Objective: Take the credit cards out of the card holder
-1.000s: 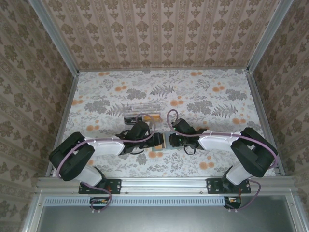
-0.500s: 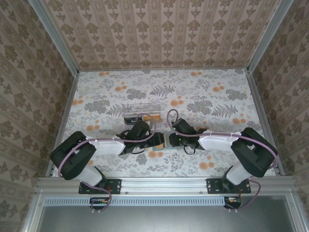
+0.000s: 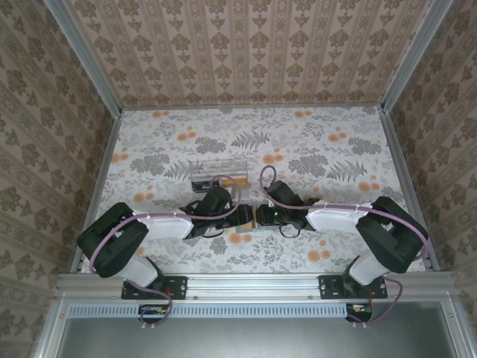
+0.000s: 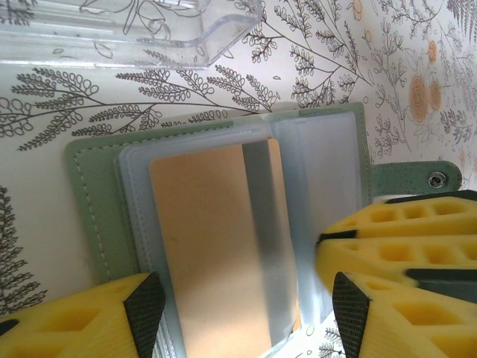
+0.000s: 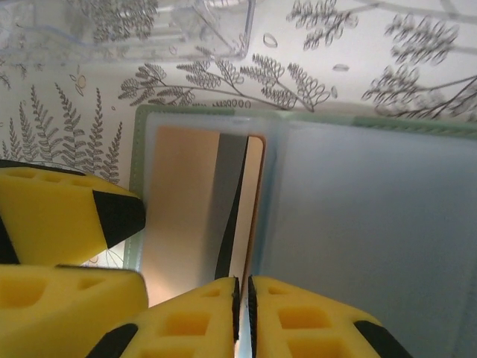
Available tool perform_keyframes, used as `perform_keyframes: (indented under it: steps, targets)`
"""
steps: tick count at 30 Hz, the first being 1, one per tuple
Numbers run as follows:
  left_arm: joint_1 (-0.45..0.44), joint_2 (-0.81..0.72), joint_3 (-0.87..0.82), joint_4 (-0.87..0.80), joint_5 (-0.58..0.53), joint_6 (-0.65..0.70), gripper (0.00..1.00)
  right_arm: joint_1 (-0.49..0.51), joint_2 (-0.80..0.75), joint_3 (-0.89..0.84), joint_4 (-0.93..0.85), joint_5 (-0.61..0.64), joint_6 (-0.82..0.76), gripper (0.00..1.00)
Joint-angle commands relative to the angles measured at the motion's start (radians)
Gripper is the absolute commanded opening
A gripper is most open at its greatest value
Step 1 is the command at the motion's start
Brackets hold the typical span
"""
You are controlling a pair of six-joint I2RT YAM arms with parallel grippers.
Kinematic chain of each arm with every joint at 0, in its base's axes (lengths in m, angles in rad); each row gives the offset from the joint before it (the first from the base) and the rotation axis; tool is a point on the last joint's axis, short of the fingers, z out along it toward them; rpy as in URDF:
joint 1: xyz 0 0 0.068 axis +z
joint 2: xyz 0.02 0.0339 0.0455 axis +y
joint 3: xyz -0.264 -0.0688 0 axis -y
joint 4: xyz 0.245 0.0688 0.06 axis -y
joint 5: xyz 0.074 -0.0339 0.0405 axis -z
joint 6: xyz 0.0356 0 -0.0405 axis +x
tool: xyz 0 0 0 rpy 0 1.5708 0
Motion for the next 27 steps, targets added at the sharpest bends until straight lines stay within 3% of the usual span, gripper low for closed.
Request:
perform_keyframes:
  steps: [1,18,20,21,27]
  targets:
    - [-0.009,0.002,-0.003,-0.033,0.009,-0.002,0.65,-0.011,0.034,-0.007,0.098,-0.096,0.075,0.16]
    - [-0.010,0.008,-0.007,-0.027,0.005,-0.002,0.50,-0.040,0.027,-0.012,0.022,-0.070,0.097,0.20]
    - [-0.009,0.006,-0.008,-0.029,0.006,-0.002,0.36,-0.039,0.018,-0.011,0.007,-0.060,0.091,0.20]
    - [-0.010,0.007,-0.007,-0.030,0.006,0.000,0.35,-0.042,0.014,-0.011,0.003,-0.060,0.090,0.20]
    - [-0.009,0.007,-0.007,-0.040,0.001,-0.001,0.33,-0.060,-0.007,-0.017,-0.009,-0.065,0.084,0.20]
